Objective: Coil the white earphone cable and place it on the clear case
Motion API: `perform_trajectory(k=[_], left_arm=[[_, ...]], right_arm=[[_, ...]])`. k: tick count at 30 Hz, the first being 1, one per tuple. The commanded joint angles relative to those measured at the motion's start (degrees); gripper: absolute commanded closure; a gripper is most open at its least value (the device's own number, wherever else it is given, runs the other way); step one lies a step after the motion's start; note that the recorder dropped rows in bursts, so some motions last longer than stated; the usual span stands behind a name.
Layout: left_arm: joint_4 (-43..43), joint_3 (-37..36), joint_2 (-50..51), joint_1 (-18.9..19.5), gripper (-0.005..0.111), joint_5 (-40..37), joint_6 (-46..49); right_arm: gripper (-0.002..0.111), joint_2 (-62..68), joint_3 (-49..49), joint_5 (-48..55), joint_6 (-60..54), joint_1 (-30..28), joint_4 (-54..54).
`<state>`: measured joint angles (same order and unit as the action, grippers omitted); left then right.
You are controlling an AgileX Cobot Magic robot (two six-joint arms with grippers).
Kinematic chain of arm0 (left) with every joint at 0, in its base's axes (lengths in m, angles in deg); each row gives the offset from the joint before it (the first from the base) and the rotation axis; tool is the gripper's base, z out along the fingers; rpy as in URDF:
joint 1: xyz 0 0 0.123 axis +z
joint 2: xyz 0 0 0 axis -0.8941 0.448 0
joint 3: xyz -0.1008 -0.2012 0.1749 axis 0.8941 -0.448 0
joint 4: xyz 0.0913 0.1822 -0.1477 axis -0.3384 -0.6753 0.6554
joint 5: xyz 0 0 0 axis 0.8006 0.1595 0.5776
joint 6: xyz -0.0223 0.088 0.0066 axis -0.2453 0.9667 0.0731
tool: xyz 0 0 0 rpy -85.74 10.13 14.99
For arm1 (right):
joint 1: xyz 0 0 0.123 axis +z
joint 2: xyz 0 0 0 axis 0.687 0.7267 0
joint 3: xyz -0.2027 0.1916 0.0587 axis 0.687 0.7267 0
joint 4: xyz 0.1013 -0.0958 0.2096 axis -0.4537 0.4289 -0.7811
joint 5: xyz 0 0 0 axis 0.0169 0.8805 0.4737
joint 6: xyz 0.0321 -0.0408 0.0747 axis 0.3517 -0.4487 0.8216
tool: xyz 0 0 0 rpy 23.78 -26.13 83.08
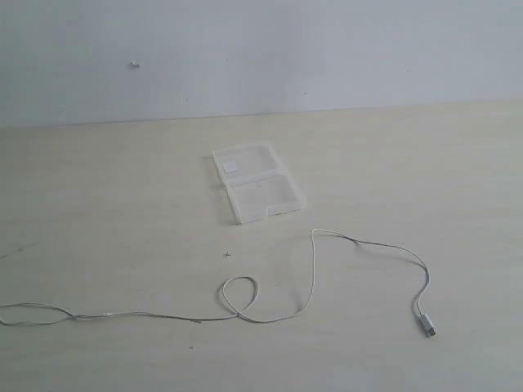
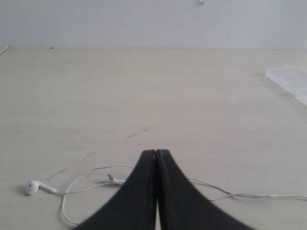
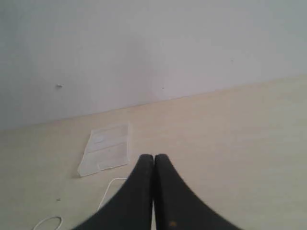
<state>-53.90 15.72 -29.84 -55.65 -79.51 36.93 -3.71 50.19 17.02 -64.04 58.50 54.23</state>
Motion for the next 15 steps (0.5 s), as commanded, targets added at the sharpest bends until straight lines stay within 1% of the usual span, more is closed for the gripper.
perform_trajectory(k=[1, 15], left_arm=[[-0.1, 0.2, -0.2, 0.2, 0.107, 0.6, -0.1], [-0.1, 0.2, -0.2, 0.2, 0.107, 0.6, -0.1]], right_arm=[[0.107, -0.4, 0.3, 0.2, -2.4, 0.2, 1.2], [0.107, -0.4, 0.3, -0.7, -2.4, 0.2, 1.6]])
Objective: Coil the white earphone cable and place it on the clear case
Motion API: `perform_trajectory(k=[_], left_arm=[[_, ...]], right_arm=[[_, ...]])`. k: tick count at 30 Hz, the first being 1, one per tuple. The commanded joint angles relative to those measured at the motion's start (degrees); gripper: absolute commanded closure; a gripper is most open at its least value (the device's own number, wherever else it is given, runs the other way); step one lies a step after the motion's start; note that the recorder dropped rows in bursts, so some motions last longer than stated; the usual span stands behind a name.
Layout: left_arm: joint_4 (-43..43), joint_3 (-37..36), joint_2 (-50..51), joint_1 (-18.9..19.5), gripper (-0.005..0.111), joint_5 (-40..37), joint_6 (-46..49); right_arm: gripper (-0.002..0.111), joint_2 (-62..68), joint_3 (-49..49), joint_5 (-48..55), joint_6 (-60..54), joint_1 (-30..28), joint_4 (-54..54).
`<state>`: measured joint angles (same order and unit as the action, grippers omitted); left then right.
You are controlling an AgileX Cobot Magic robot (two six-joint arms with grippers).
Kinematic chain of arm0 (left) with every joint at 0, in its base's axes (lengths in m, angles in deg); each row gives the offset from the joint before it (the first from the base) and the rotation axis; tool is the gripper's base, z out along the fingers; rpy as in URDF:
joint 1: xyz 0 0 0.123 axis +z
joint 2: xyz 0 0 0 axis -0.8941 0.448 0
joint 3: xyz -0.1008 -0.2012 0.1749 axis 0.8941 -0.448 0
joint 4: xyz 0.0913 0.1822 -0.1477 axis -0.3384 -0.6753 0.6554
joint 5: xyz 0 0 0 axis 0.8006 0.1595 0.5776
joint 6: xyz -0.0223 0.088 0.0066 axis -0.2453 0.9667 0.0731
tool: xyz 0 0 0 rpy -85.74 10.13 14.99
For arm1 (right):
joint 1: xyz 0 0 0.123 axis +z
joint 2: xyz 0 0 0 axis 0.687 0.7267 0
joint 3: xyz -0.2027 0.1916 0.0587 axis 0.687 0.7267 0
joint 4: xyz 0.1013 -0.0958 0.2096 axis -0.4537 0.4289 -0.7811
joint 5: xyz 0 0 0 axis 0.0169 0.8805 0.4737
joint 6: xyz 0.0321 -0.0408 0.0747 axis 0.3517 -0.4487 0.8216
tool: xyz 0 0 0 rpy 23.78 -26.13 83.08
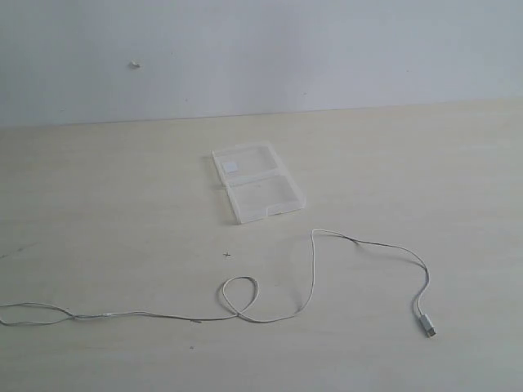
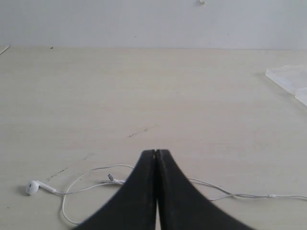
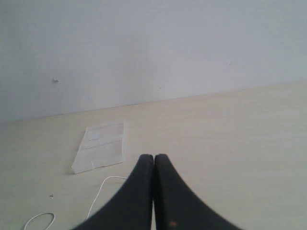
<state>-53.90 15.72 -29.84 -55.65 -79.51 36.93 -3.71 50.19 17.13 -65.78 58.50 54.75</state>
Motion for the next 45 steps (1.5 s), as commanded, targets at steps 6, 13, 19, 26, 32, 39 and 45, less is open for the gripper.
perform_trajectory(k=[6, 13, 19, 26, 32, 39, 45], left_arm=[[-0.2, 0.2, -0.2, 0.2, 0.107, 0.6, -0.1], [-0.2, 0.2, -0.2, 0.2, 0.107, 0.6, -0.1], [-0.2, 0.2, -0.2, 0.2, 0.107, 0.6, -0.1], [-0.2, 0.2, -0.2, 0.2, 0.107, 0.6, -0.1], [-0.2, 0.2, -0.2, 0.2, 0.107, 0.6, -0.1], [-0.2, 0.2, -0.2, 0.2, 0.107, 0.6, -0.1], [-0.2, 0.2, -0.2, 0.2, 0.107, 0.6, -0.1]], right_arm=[[0.107, -0.4, 0.3, -26.9, 7.6, 0.2, -13.8], [0.107, 6.7, -24.3, -1.4, 8.8, 0.2, 6.2], [0.107, 27.3, -44.6, 23.7, -20.5, 0.2, -9.0], [0.107, 49.8, -53.1, 33.9, -46.2, 0.2, -39.3], [0.107, 62.2, -53.2, 36.4, -47.2, 0.2, -44.3], [0.107, 71.0, -53.2, 34.3, -49.3, 0.2, -43.0], [0.107, 74.2, -53.2, 31.9, -47.1, 0.2, -42.9]])
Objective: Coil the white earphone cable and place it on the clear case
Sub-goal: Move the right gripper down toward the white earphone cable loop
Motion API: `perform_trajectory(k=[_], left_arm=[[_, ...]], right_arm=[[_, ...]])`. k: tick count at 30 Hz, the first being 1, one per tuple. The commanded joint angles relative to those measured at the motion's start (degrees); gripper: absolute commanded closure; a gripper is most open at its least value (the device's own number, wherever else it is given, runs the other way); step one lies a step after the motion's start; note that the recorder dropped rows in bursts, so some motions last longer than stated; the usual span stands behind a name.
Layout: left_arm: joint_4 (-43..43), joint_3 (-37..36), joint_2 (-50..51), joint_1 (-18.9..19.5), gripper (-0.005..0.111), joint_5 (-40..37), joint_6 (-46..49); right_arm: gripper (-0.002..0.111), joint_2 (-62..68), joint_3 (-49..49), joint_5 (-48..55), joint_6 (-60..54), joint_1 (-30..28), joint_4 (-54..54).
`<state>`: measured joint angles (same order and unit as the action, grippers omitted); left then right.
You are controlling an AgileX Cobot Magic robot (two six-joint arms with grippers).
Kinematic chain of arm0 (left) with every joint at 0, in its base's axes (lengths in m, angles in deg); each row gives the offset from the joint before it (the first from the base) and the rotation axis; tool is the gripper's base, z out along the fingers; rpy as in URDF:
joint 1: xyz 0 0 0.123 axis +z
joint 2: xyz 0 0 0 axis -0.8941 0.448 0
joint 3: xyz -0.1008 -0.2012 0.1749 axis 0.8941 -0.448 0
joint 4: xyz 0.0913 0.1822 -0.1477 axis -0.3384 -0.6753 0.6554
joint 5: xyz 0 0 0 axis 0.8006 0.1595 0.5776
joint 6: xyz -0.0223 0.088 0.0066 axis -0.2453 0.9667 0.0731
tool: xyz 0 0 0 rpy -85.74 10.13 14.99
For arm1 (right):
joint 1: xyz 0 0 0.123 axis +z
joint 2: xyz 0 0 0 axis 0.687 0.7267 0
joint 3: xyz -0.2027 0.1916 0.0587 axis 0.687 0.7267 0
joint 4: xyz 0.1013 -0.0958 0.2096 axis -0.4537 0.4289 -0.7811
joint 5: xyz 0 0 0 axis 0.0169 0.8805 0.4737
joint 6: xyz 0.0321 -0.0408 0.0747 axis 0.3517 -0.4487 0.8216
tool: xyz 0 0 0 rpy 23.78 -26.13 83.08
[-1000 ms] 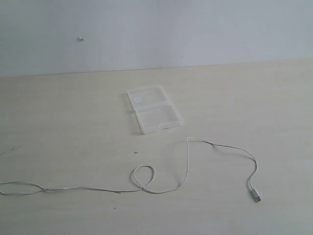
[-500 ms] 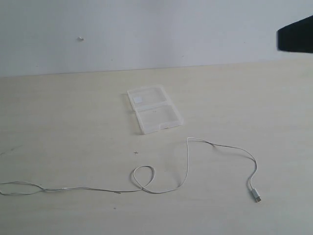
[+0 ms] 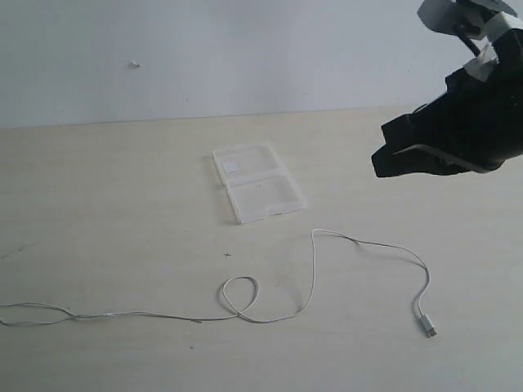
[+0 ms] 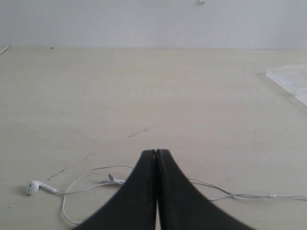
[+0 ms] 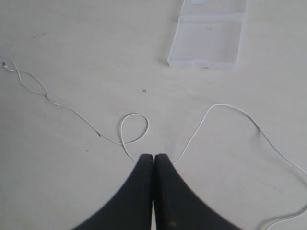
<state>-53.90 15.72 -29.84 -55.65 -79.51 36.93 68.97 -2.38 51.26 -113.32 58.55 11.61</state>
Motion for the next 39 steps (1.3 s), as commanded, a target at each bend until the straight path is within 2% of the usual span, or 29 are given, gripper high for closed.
perform_trajectory(k=[1, 9, 11, 13, 15, 18, 20, 22, 25, 27, 33, 35, 39], left_arm=[[-0.2, 0.2, -0.2, 0.2, 0.107, 0.6, -0.1], [-0.2, 0.2, -0.2, 0.2, 0.107, 0.6, -0.1], [-0.2, 0.2, -0.2, 0.2, 0.107, 0.6, -0.1], [-0.2, 0.2, -0.2, 0.2, 0.107, 0.6, -0.1], [-0.2, 0.2, -0.2, 0.2, 0.107, 0.6, -0.1], [-0.2, 0.2, -0.2, 0.2, 0.107, 0.6, -0.1], [-0.2, 0.2, -0.2, 0.2, 0.107, 0.6, -0.1], [-0.2, 0.2, -0.2, 0.2, 0.107, 0.6, -0.1], [-0.2, 0.2, -0.2, 0.2, 0.107, 0.6, -0.1], [-0.2, 0.2, -0.2, 0.2, 0.107, 0.6, -0.1], [-0.2, 0.2, -0.2, 0.2, 0.107, 0.6, -0.1], [-0.2, 0.2, -0.2, 0.2, 0.107, 0.6, -0.1], [-0.2, 0.2, -0.2, 0.2, 0.107, 0.6, -0.1]], right_arm=[[0.107, 1.7, -0.7, -2.8, 0.4, 0.1, 0.3], [0.107, 1.8, -0.7, -3.0, -3.1, 0.1, -0.3], [0.107, 2.4, -0.7, -2.2, -9.3, 0.1, -4.5], [0.106, 3.9, -0.7, 0.8, -21.3, 0.1, -13.0], [0.1, 6.8, -0.7, 5.5, -31.6, 0.1, -21.6], [0.081, 11.6, -1.6, 7.5, -34.9, 0.1, -25.3], [0.062, 14.9, -3.2, 7.5, -31.8, 0.1, -23.7], [0.051, 17.7, -5.5, 10.1, -29.5, 0.5, -23.3], [0.055, 21.3, -9.0, 12.8, -31.6, 3.9, -23.1], [0.056, 22.7, -11.0, 10.4, -32.3, 7.7, -20.7], [0.056, 26.4, -16.1, 2.3, -29.6, 18.1, 3.6], [0.058, 28.0, -17.0, 0.3, -23.9, 19.6, 7.7], [0.061, 33.1, -20.7, 1.5, -21.6, 21.5, 8.4]])
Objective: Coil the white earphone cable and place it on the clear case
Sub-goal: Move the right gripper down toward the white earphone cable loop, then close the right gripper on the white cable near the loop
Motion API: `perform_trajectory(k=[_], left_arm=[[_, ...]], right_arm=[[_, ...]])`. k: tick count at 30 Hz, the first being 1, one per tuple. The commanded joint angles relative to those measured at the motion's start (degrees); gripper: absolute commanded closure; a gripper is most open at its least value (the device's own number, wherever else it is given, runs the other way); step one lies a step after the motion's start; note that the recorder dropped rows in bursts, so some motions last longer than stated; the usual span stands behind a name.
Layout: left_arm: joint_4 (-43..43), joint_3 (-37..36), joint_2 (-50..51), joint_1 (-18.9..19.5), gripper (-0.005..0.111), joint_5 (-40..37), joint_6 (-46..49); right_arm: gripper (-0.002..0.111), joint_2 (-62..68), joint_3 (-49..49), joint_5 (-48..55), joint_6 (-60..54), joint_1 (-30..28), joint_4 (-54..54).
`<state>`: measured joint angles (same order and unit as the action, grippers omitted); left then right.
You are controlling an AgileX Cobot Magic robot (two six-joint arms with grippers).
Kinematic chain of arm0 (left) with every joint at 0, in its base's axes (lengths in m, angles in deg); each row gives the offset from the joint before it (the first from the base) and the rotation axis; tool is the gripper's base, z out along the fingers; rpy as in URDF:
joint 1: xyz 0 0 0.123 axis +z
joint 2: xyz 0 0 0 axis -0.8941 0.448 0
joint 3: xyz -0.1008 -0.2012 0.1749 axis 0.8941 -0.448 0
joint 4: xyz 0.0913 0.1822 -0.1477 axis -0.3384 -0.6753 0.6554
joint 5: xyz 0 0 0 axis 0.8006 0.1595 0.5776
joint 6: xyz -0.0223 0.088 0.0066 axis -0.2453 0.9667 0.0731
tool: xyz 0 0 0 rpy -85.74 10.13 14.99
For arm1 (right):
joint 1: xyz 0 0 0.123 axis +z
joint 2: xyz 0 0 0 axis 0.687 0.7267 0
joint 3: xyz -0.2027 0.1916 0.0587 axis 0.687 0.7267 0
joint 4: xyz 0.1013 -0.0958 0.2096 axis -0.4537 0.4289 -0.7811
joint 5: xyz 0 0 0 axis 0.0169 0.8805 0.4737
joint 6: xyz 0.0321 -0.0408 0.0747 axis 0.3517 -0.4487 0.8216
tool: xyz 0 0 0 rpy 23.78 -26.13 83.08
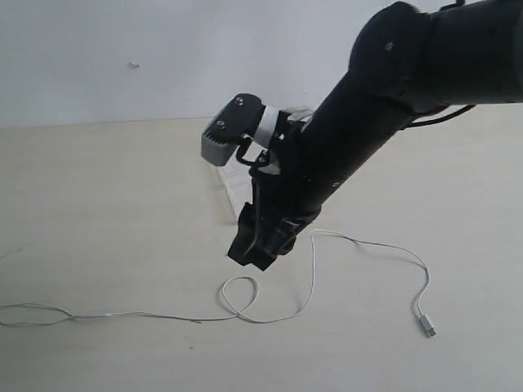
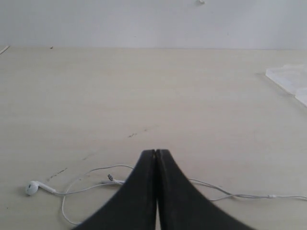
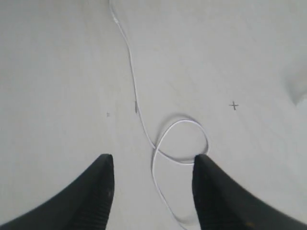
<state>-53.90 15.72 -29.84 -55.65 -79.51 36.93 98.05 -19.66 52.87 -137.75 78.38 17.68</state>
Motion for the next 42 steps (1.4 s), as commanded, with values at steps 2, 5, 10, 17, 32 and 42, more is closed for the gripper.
perform_trajectory(k=[2, 5, 10, 17, 32, 42], left_arm=[[-0.2, 0.2, -0.2, 0.2, 0.107, 0.6, -0.1], [-0.2, 0.2, -0.2, 0.2, 0.107, 0.6, -0.1], [-0.2, 0.2, -0.2, 0.2, 0.107, 0.6, -0.1], [-0.2, 0.2, -0.2, 0.2, 0.107, 0.6, -0.1], [-0.2, 0.2, -0.2, 0.2, 0.107, 0.6, -0.1], [-0.2, 0.2, -0.2, 0.2, 0.107, 0.6, -0.1]], right_arm=[[0.061, 7.0, -4.8, -2.7, 8.7, 1.7, 2.3], [0.061, 11.0, -5.1, -8.0, 13.9, 1.7, 5.9], [0.065, 14.8, -5.1, -10.8, 18.8, 1.7, 6.3], [0.065, 18.4, -5.1, -10.7, 22.8, 1.7, 8.3], [0.065, 18.7, -5.1, -12.0, 29.4, 1.7, 13.5], [0.065, 19.2, -5.1, -12.1, 29.4, 1.7, 10.6]])
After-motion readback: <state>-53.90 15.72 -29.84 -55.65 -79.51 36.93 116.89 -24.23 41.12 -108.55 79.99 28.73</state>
